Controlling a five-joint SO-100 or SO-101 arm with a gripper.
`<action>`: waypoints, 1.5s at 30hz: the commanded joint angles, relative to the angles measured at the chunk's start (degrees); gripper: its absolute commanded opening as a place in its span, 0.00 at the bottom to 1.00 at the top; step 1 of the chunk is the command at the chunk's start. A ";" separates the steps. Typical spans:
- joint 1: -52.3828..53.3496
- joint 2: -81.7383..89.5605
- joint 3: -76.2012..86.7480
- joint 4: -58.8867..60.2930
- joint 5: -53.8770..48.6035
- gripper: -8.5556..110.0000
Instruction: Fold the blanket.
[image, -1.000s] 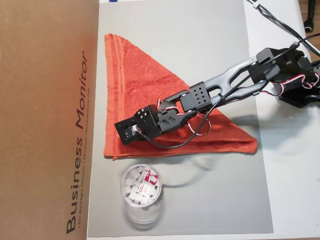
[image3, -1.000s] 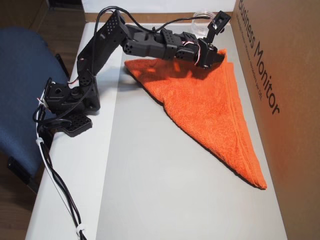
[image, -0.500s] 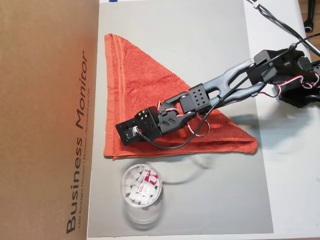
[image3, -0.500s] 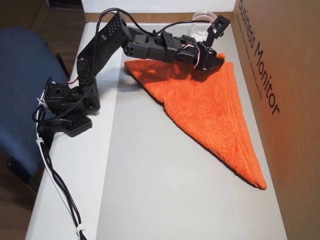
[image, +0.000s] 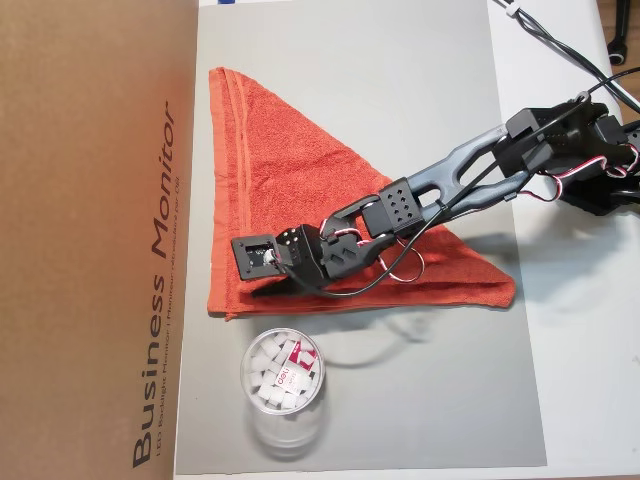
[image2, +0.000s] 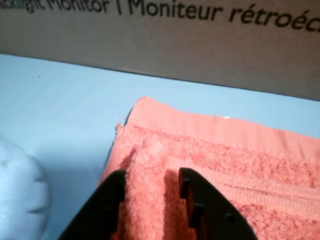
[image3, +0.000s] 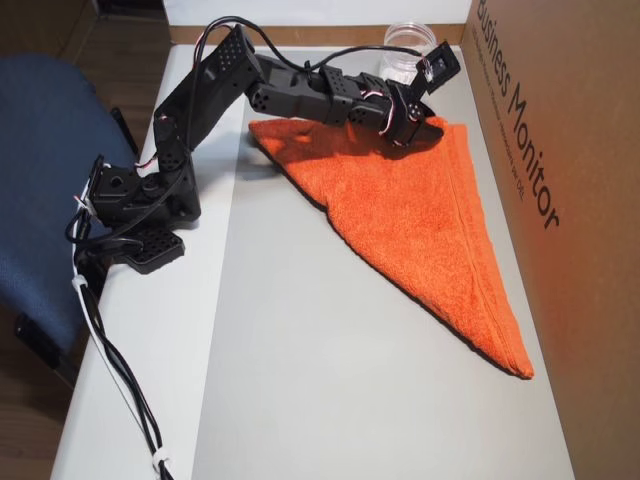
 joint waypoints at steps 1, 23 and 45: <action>-0.53 1.41 -1.85 -0.97 -1.58 0.16; -2.99 2.99 -2.29 -0.97 -29.18 0.15; -0.53 32.78 20.30 2.11 -42.98 0.16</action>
